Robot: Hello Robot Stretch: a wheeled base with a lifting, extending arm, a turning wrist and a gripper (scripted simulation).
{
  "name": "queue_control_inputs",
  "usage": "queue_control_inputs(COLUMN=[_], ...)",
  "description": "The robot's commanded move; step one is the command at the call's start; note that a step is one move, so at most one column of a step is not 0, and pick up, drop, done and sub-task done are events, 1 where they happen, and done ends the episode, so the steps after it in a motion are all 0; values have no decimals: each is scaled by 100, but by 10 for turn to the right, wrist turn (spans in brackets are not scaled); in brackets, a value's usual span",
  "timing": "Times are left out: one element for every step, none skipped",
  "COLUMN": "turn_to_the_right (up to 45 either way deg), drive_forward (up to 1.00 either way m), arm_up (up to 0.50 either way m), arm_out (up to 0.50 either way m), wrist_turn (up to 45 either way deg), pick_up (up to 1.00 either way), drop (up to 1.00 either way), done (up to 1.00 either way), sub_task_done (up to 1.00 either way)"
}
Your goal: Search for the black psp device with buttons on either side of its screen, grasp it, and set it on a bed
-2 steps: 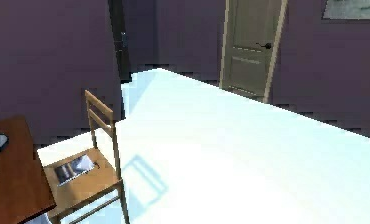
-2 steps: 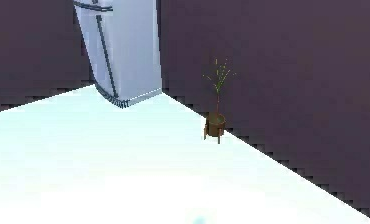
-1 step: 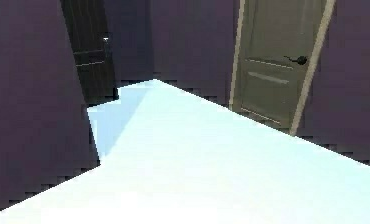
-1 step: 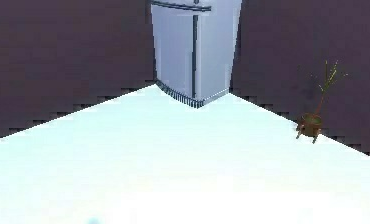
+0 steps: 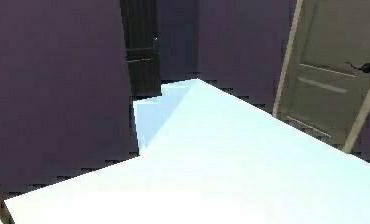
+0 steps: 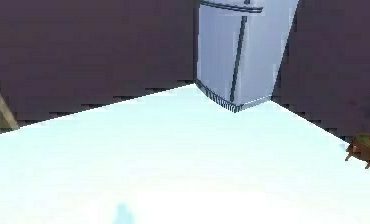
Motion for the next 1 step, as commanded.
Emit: queue_control_inputs(turn_to_the_right=[0], drive_forward=[15], arm_up=[0], arm_out=[0], wrist_turn=[0], pick_up=[0], drop=[0], done=[0], sub_task_done=[0])
